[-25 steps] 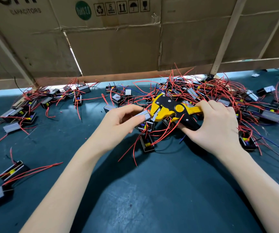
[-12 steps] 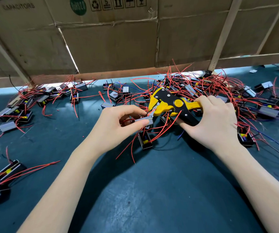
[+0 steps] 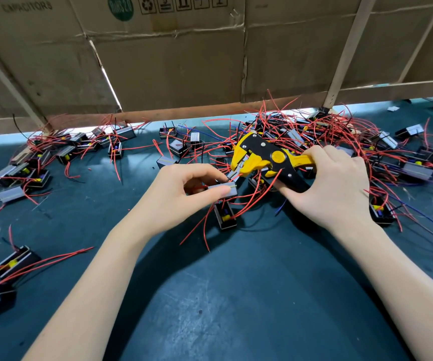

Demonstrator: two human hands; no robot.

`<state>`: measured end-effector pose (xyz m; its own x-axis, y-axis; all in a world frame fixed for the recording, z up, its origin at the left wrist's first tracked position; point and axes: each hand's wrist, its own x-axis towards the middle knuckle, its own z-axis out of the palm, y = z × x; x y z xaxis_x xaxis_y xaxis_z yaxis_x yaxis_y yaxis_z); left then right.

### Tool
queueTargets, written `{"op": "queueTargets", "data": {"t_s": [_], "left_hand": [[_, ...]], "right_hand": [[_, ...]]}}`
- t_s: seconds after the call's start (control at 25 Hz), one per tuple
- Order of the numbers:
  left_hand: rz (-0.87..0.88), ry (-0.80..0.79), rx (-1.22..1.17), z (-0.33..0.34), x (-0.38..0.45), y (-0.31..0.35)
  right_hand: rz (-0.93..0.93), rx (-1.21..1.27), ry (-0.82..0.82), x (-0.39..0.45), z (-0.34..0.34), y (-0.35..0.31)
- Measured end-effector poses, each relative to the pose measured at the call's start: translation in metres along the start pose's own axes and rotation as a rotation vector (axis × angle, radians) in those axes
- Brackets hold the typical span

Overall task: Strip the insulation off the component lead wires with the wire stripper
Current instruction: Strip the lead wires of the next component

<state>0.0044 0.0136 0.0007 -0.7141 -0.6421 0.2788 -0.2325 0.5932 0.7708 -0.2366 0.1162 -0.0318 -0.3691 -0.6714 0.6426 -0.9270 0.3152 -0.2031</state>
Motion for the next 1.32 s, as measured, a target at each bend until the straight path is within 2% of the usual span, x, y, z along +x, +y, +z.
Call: {"op": "queueTargets", "data": {"t_s": [0.32,0.72,1.08,1.32], "left_hand": [[-0.014,-0.019,-0.007,0.001,0.0,-0.003],[0.009,-0.037,-0.013,0.0,-0.001,-0.003],[-0.047,0.134,-0.177,-0.001,0.001,-0.005],[-0.066,0.125,-0.141,0.009,0.001,-0.004]], "right_hand": [[-0.06,0.034,0.054,0.0,-0.003,-0.001],[-0.026,-0.002,0.067,-0.001,-0.012,-0.007],[0.104,-0.008,0.011,0.002,-0.003,0.0],[0.1,0.018,-0.017,0.0,-0.002,-0.002]]}}
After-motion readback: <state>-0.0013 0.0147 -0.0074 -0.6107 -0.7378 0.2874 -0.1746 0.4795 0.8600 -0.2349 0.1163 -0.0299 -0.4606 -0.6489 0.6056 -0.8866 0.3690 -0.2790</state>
